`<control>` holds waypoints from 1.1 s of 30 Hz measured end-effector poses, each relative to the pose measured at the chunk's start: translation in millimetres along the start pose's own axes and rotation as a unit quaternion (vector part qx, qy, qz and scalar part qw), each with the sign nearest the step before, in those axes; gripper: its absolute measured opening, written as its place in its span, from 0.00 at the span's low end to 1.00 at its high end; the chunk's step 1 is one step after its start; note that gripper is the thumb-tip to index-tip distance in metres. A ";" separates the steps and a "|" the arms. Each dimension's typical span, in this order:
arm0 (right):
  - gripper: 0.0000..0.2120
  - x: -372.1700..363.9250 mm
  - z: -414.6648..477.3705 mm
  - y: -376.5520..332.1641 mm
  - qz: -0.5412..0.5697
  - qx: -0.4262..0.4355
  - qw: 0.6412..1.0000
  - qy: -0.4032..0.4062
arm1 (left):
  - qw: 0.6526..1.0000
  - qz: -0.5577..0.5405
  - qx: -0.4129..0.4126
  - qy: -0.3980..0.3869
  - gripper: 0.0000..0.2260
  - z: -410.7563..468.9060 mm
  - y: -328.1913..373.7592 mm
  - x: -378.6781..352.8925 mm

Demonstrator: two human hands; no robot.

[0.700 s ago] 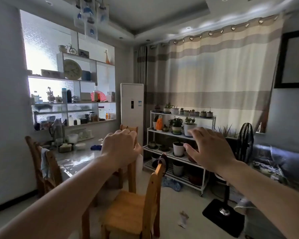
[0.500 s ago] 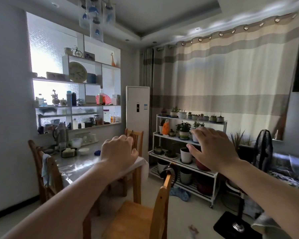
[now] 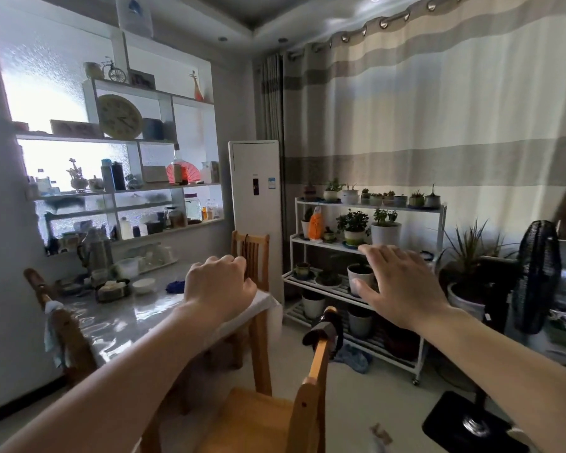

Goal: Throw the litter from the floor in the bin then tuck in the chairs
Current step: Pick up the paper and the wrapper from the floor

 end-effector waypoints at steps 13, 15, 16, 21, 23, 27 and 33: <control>0.32 -115.4 102.5 225.4 -0.045 -0.025 0.997 -0.052 | 0.995 -0.097 -0.021 -0.004 0.13 204.9 171.4 -141.0; 0.31 -138.9 112.8 256.5 -0.050 -0.042 0.995 -0.070 | 0.993 -0.109 -0.032 -0.020 0.14 222.0 195.3 -167.2; 0.31 -151.9 116.8 269.7 -0.052 -0.050 0.994 -0.080 | 0.993 -0.113 -0.038 -0.027 0.14 229.3 205.2 -180.5; 0.31 -217.8 136.5 315.2 -0.058 -0.058 0.990 -0.118 | 0.991 -0.110 -0.051 -0.060 0.13 263.4 232.8 -250.3; 0.31 -246.2 143.8 328.3 -0.065 -0.055 0.987 -0.137 | 0.988 -0.122 -0.046 -0.083 0.13 277.7 241.5 -281.7; 0.31 -306.6 163.7 348.9 -0.098 -0.034 0.980 -0.170 | 0.970 -0.210 -0.028 -0.119 0.11 312.3 260.8 -343.7; 0.31 -399.6 205.8 377.7 -0.096 -0.057 0.969 -0.219 | 0.957 -0.232 -0.036 -0.172 0.12 372.0 289.7 -440.5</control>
Point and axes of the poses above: each hand's wrist, its own z-axis towards the middle knuckle, its own x-axis out of the back of the hand, y = z × x, the point moved 9 cm from there along z, towards the middle knuckle, and after that the axes turned 7 degrees about -x, right-handed, at the moved point
